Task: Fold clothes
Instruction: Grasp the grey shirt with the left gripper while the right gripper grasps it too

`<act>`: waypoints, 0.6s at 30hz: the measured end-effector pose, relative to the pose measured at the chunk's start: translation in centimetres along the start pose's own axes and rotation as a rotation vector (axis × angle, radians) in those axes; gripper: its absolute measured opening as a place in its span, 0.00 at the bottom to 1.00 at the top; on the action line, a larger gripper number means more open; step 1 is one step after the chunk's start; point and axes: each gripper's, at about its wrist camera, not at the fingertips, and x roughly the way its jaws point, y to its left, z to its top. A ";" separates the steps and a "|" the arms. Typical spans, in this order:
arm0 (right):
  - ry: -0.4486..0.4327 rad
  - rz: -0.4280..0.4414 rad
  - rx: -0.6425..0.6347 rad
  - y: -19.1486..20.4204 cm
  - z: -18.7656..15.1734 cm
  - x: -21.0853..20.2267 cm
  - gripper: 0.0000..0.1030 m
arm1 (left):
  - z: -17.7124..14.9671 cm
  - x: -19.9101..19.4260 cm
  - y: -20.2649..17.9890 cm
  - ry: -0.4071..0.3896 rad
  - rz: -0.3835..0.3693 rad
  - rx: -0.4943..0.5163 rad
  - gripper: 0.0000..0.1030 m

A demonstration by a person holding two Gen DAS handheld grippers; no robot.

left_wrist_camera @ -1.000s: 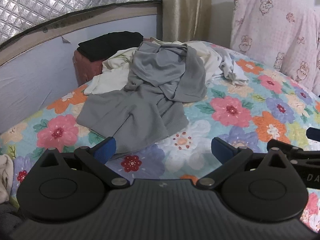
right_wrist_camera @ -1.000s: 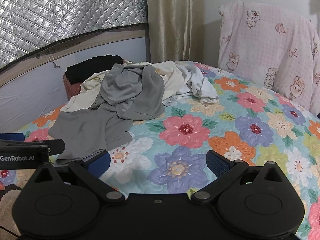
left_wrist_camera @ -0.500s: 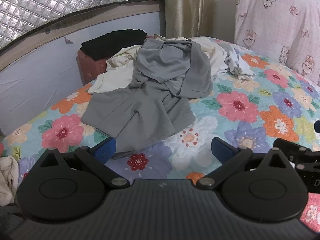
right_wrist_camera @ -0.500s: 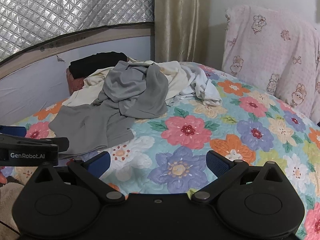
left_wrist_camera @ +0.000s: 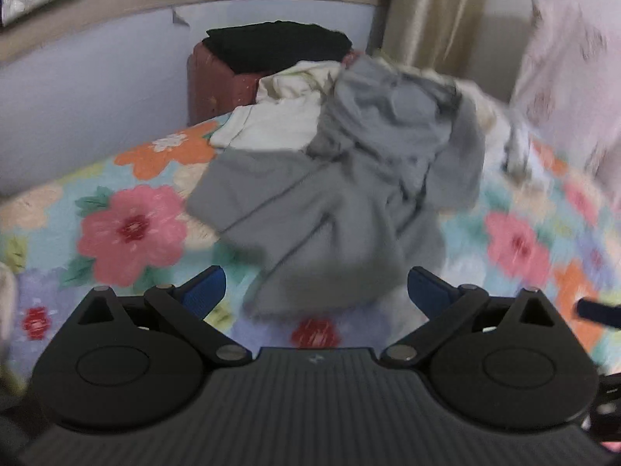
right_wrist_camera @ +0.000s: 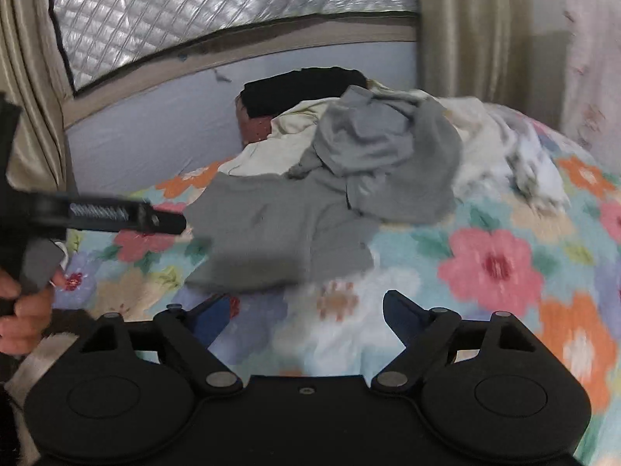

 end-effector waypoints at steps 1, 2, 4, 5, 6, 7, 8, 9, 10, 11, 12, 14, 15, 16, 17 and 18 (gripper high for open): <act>0.010 0.007 -0.010 -0.2 1.5 1.0 0.87 | 1.5 0.7 0.2 0.010 -0.009 -0.022 0.98; 0.027 0.024 0.002 -0.8 3.4 2.2 0.87 | 2.9 1.6 0.1 0.014 -0.001 -0.026 0.98; 0.069 0.065 0.040 -1.7 6.6 4.8 0.87 | 5.3 3.6 -0.8 0.012 0.038 0.004 0.96; 0.109 0.107 0.050 -2.0 7.8 6.2 0.87 | 6.2 4.7 -1.3 0.011 0.042 0.023 0.96; 0.184 0.183 0.052 -2.5 8.8 8.0 0.81 | 6.7 5.9 -1.3 0.014 0.037 0.017 0.94; 0.229 0.212 0.048 -2.7 9.2 9.3 0.72 | 6.9 7.4 -1.1 0.021 0.023 -0.012 0.92; 0.247 0.180 0.034 -2.5 9.3 10.1 0.71 | 6.8 8.8 -0.6 0.040 0.014 -0.046 0.84; 0.264 0.151 0.020 -2.4 9.3 10.8 0.71 | 6.4 10.1 0.2 0.061 0.004 -0.086 0.78; 0.276 0.142 0.008 -2.3 9.2 11.4 0.71 | 5.7 11.2 1.2 0.067 -0.007 -0.126 0.77; 0.272 0.138 0.011 -2.5 9.2 11.7 0.71 | 4.9 12.2 2.2 0.068 -0.003 -0.164 0.76; 0.269 0.133 0.014 -2.6 9.1 11.9 0.72 | 4.1 13.0 3.3 0.078 0.010 -0.192 0.72; 0.255 0.101 0.011 -3.5 9.2 12.7 0.74 | 3.2 14.1 5.1 0.109 0.025 -0.249 0.72; 0.245 0.076 0.006 -4.1 9.3 13.1 0.77 | 3.0 14.4 6.0 0.118 0.022 -0.297 0.76; 0.236 0.049 0.003 -4.8 9.4 13.6 0.79 | 2.8 14.6 6.8 0.127 0.019 -0.346 0.77; 0.224 0.020 0.011 -5.6 9.6 14.1 0.80 | 2.5 14.9 7.6 0.136 0.016 -0.395 0.79; 0.216 0.008 0.033 -6.6 9.7 14.6 0.80 | 2.3 15.2 8.5 0.145 0.012 -0.443 0.82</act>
